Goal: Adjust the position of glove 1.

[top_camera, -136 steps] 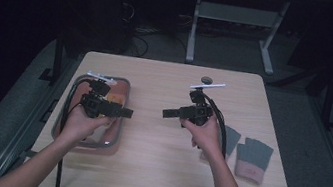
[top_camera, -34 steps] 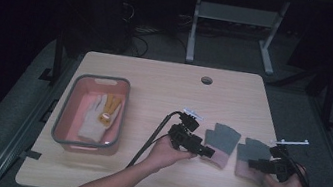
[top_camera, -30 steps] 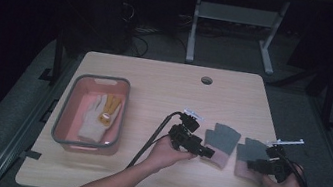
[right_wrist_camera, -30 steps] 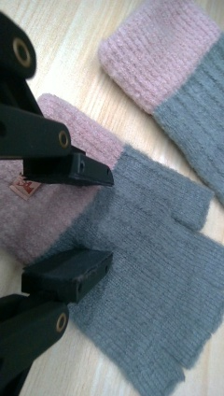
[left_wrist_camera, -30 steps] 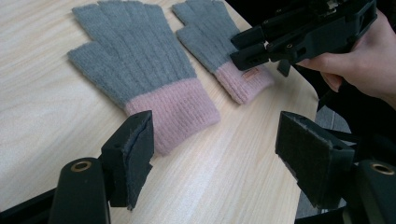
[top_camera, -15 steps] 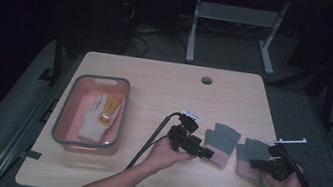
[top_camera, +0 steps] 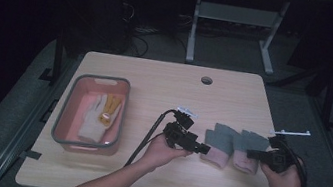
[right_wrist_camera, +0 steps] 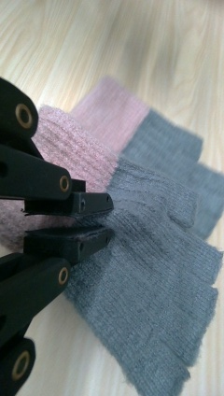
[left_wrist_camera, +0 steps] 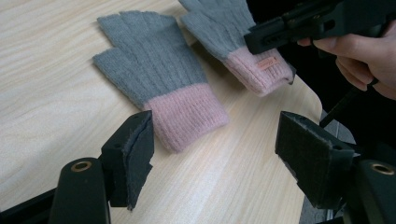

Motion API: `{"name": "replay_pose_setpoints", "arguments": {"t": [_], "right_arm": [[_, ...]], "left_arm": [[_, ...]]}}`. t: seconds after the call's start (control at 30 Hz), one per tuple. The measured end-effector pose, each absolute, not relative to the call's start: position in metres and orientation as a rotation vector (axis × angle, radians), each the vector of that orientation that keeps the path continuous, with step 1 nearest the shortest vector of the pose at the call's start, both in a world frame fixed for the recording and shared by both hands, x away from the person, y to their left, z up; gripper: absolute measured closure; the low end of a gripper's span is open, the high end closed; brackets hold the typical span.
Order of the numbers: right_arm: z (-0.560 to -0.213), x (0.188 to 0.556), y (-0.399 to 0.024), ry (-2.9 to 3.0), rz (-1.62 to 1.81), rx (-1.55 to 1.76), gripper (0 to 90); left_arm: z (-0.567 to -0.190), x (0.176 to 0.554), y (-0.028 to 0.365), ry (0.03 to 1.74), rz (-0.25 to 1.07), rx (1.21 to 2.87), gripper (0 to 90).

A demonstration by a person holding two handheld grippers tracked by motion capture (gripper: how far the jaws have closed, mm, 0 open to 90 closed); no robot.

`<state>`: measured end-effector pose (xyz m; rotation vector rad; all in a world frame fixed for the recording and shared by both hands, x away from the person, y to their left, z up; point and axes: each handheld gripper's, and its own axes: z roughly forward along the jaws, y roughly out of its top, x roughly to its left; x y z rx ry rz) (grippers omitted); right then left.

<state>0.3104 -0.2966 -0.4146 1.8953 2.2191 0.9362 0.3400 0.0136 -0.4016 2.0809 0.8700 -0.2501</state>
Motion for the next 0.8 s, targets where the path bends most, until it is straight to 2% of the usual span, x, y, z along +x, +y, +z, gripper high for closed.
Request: {"name": "replay_pose_setpoints", "arguments": {"t": [0.5,0.8], "right_arm": [[-0.408,0.338,-0.241,2.246,0.961,1.878,82.8],[-0.414,0.346,-0.222,2.257,0.932,1.906,82.7]], "left_arm": [[-0.400,0.347,0.024,0.909,-0.215,2.077,28.3],[-0.401,0.348,0.026,0.917,-0.211,2.080,28.3]]}}
